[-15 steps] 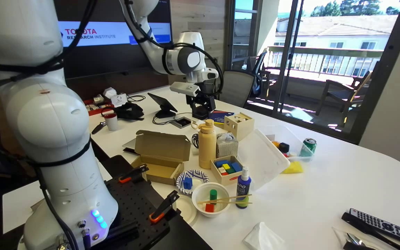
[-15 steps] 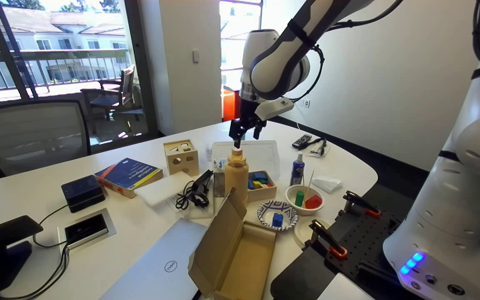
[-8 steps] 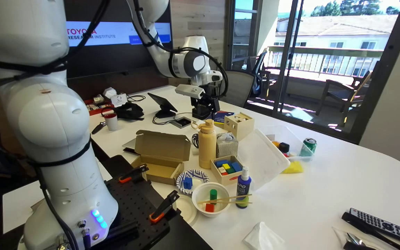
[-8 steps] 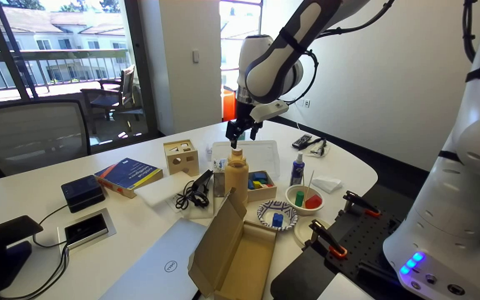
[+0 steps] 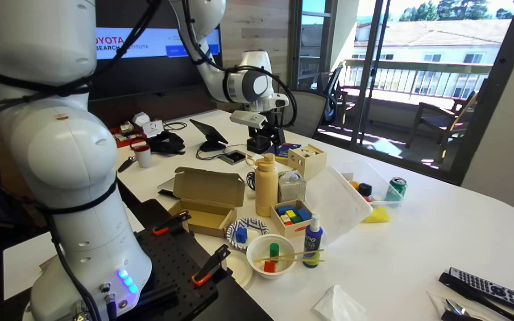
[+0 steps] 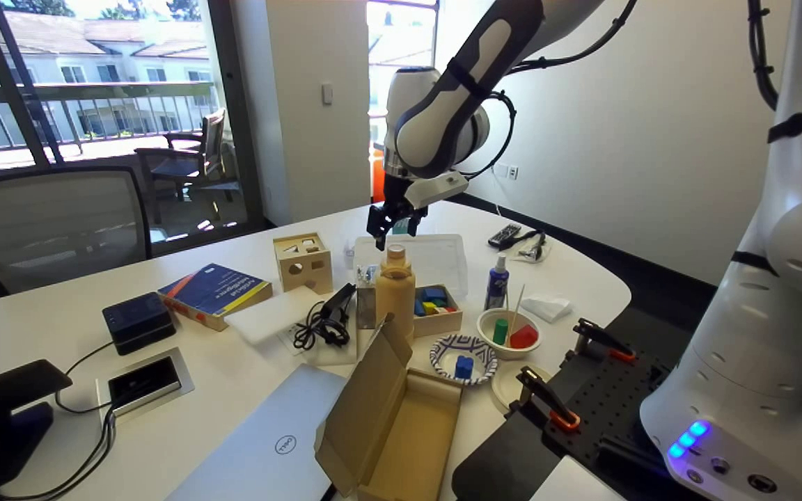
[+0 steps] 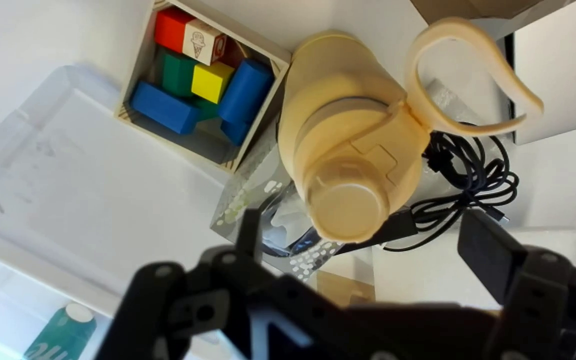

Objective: Open the lid of the beige bottle

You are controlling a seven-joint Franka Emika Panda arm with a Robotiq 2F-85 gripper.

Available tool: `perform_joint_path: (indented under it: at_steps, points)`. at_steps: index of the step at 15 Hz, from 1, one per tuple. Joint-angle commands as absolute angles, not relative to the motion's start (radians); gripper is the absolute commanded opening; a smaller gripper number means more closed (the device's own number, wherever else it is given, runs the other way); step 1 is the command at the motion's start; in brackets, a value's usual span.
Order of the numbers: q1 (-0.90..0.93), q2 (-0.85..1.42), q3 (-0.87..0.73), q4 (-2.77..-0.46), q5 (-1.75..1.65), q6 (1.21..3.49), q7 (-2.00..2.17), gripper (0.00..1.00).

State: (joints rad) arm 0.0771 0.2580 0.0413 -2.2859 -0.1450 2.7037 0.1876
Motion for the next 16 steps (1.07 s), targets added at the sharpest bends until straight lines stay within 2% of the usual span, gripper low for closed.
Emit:
perform_joint_path:
  at_steps: [1, 5, 6, 9, 14, 16]
  points:
    - [0.106, 0.289, 0.011, -2.256, -0.154, 2.704, 0.223, 1.0]
    - [0.117, 0.307, -0.001, -2.248, -0.153, 2.699, 0.223, 0.97]
    - [0.12, 0.311, -0.003, -2.247, -0.154, 2.697, 0.225, 0.84]
    - [0.13, 0.32, -0.011, -2.247, -0.157, 2.699, 0.23, 0.64]
    - [0.145, 0.31, -0.021, -2.256, -0.162, 2.695, 0.246, 0.23]
    - [0.147, 0.302, -0.028, -2.259, -0.164, 2.685, 0.245, 0.21]
